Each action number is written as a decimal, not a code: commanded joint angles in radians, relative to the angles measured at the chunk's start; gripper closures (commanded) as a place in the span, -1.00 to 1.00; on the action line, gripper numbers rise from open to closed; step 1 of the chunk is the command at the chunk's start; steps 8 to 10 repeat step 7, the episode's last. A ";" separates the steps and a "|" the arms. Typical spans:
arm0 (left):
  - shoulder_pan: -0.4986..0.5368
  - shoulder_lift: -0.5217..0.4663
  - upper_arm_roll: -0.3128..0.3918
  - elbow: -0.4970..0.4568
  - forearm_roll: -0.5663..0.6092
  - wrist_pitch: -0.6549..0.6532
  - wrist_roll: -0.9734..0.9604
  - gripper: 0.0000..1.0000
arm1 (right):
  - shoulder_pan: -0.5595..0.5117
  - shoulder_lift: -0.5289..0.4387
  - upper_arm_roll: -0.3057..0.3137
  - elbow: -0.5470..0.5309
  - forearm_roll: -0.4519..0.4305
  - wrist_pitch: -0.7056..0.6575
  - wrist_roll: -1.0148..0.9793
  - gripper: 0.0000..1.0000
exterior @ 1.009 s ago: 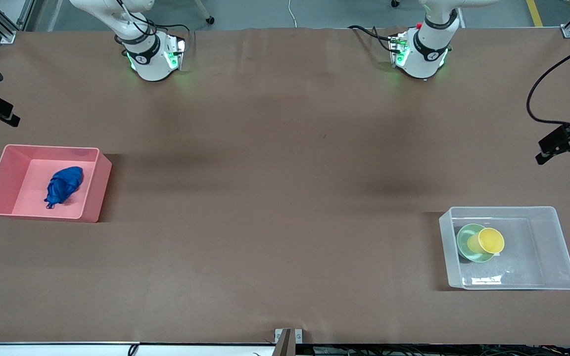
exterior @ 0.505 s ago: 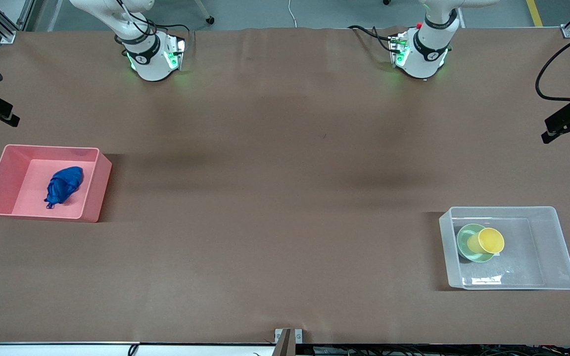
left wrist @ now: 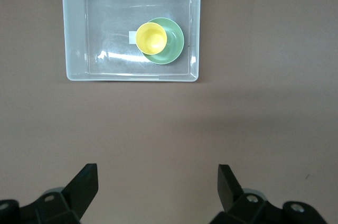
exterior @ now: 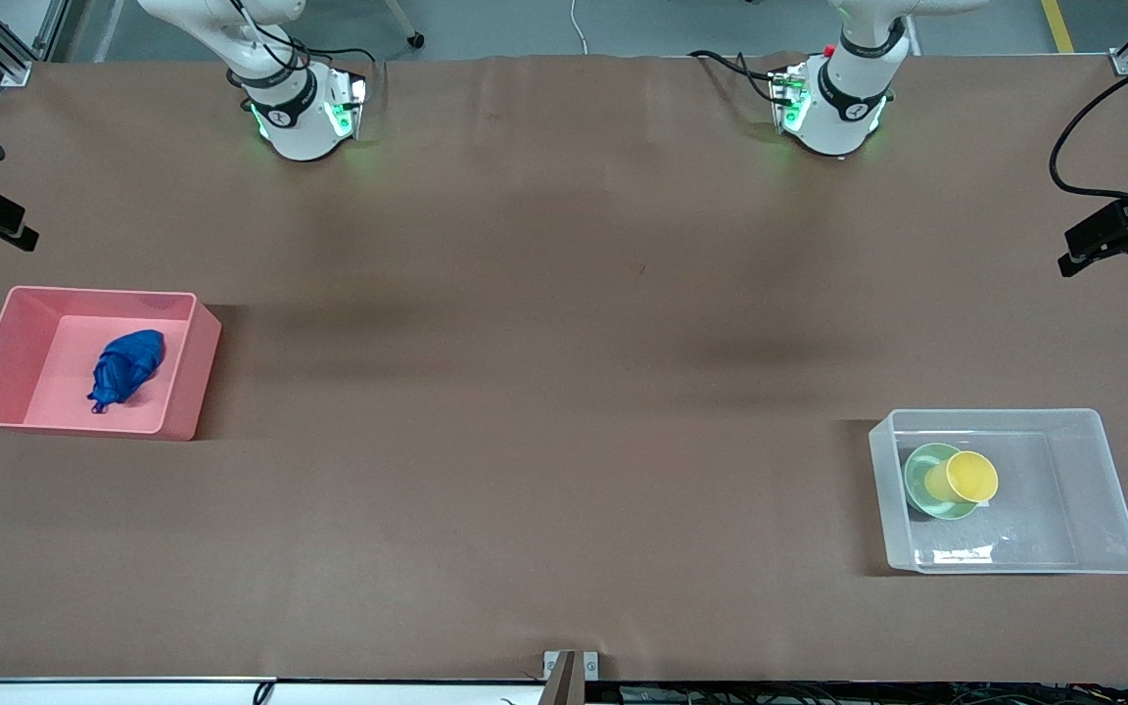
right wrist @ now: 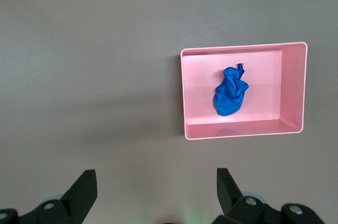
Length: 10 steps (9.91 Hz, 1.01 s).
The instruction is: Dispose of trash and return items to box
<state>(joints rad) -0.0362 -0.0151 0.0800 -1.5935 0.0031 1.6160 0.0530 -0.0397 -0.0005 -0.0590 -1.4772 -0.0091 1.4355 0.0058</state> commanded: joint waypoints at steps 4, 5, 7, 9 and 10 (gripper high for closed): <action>-0.008 -0.011 0.001 -0.042 -0.008 -0.001 0.001 -1.00 | -0.016 -0.012 0.005 -0.011 0.000 -0.004 -0.009 -1.00; -0.008 -0.011 0.000 -0.043 -0.009 -0.001 -0.001 -1.00 | -0.016 -0.012 0.005 -0.011 0.000 -0.004 -0.010 -1.00; -0.010 -0.011 0.000 -0.043 -0.015 -0.001 -0.002 -1.00 | -0.017 -0.012 0.005 -0.011 0.000 -0.004 -0.010 -1.00; -0.010 -0.011 0.000 -0.043 -0.015 -0.001 -0.002 -1.00 | -0.017 -0.012 0.005 -0.011 0.000 -0.004 -0.010 -1.00; -0.010 -0.011 0.000 -0.043 -0.015 -0.001 -0.002 -1.00 | -0.017 -0.012 0.005 -0.011 0.000 -0.004 -0.010 -1.00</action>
